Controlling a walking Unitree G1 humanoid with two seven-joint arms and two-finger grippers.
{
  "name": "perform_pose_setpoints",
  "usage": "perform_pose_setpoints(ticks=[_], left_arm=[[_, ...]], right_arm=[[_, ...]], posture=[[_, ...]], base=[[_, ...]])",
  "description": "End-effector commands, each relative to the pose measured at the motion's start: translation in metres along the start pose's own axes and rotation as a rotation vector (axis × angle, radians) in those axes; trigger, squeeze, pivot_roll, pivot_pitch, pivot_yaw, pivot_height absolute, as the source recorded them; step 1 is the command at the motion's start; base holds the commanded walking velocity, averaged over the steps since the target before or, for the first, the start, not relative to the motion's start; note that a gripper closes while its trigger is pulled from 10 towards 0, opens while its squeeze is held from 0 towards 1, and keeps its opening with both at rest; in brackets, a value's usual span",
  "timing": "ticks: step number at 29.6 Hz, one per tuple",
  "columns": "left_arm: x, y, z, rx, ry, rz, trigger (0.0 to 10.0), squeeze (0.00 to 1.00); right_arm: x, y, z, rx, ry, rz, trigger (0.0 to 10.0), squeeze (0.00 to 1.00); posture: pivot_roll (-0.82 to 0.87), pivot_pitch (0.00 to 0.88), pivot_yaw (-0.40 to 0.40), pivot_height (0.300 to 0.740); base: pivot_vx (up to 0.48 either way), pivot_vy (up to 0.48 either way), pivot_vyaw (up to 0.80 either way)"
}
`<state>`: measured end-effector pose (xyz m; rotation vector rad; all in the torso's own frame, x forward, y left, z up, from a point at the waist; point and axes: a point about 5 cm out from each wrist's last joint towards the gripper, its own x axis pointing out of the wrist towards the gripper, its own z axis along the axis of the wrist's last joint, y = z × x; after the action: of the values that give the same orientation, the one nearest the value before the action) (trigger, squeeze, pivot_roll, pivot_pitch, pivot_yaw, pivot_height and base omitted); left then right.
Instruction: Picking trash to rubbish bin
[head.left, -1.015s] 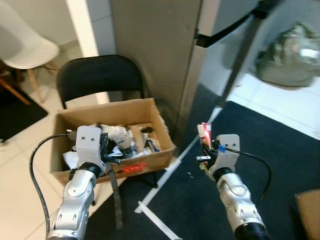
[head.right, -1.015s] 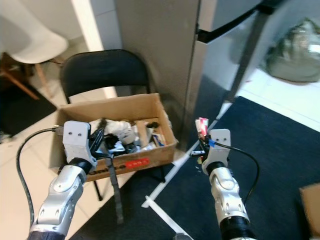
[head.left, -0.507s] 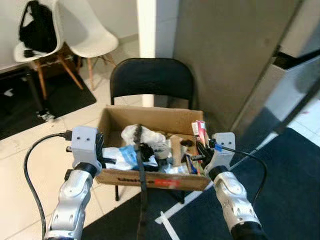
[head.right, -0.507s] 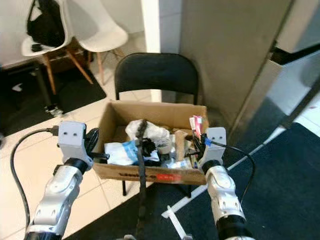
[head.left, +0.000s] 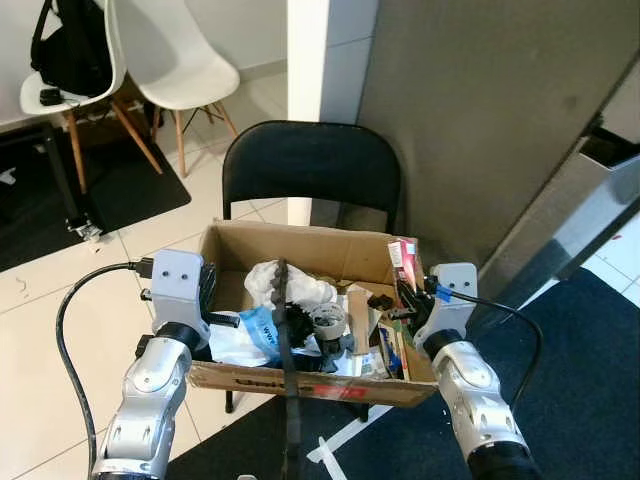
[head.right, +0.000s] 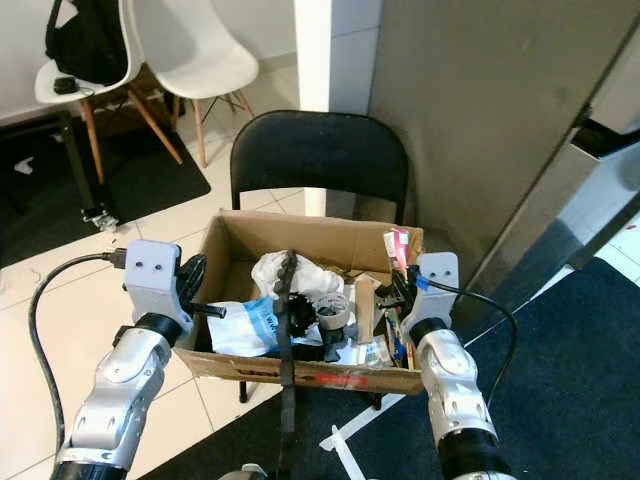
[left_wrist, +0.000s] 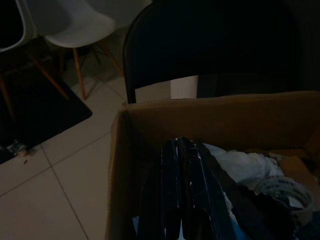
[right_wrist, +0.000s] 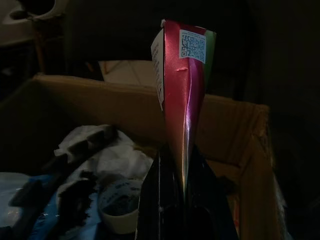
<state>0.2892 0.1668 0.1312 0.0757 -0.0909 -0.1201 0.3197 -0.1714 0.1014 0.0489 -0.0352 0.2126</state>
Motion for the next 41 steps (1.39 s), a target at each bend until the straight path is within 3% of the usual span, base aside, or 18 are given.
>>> perform_pose_setpoints(ticks=[1, 6, 13, 14, 19, 23, 28, 34, 37, 41], left_arm=[[-0.007, 0.001, -0.005, 0.018, 0.016, 0.002, 10.0, 0.00], [-0.011, 0.008, -0.013, 0.039, 0.037, 0.051, 10.0, 0.00], [-0.007, -0.001, -0.012, 0.052, 0.033, -0.019, 10.0, 0.00], [-0.007, -0.005, -0.011, 0.056, 0.029, -0.051, 10.0, 0.00], [-0.007, -0.006, -0.012, 0.065, 0.036, -0.053, 10.0, 0.00], [-0.009, -0.004, -0.013, 0.069, 0.040, -0.042, 10.0, 0.00], [-0.011, -0.002, -0.014, 0.076, 0.040, -0.041, 10.0, 0.00], [-0.012, -0.002, -0.013, 0.075, 0.040, -0.030, 10.0, 0.00], [-0.011, -0.002, -0.012, 0.074, 0.036, -0.027, 10.0, 0.00], [-0.008, -0.005, -0.010, 0.071, 0.024, -0.034, 10.0, 0.00]], right_arm=[[0.000, 0.005, 0.005, 0.016, -0.015, 0.087, 10.0, 0.00], [0.006, 0.027, 0.009, 0.007, 0.008, 0.269, 10.0, 0.00], [0.022, 0.054, -0.002, -0.051, 0.065, 0.367, 10.0, 0.00], [0.029, 0.064, -0.006, -0.058, 0.094, 0.399, 10.0, 0.00], [0.036, 0.076, -0.007, -0.079, 0.136, 0.433, 10.0, 0.00], [0.045, 0.094, -0.009, -0.090, 0.169, 0.466, 10.0, 0.00], [0.057, 0.108, -0.006, -0.105, 0.167, 0.406, 10.0, 0.00], [0.065, 0.109, -0.001, -0.107, 0.177, 0.312, 10.0, 0.00], [0.070, 0.101, 0.002, -0.095, 0.191, 0.212, 10.0, 0.00], [0.075, 0.080, 0.006, -0.113, 0.211, 0.060, 10.0, 0.00]], posture=[[0.06, 0.135, -0.001, 0.740], [0.06, 0.121, -0.015, 0.740], [0.06, 0.115, -0.015, 0.740], [0.06, 0.118, -0.022, 0.740], [0.06, 0.123, -0.035, 0.740], [0.06, 0.138, -0.051, 0.740], [0.07, 0.154, -0.066, 0.740], [0.07, 0.170, -0.083, 0.740], [0.07, 0.180, -0.093, 0.740], [0.06, 0.193, -0.103, 0.740]], base=[[0.000, 0.000, 0.00], [0.000, 0.000, 0.00], [0.000, 0.000, 0.00], [0.000, 0.000, 0.00], [0.000, 0.000, 0.00], [0.000, 0.000, 0.00], [0.000, 0.000, 0.00], [0.000, 0.000, 0.00], [0.000, 0.000, 0.00], [0.000, 0.000, 0.00]])
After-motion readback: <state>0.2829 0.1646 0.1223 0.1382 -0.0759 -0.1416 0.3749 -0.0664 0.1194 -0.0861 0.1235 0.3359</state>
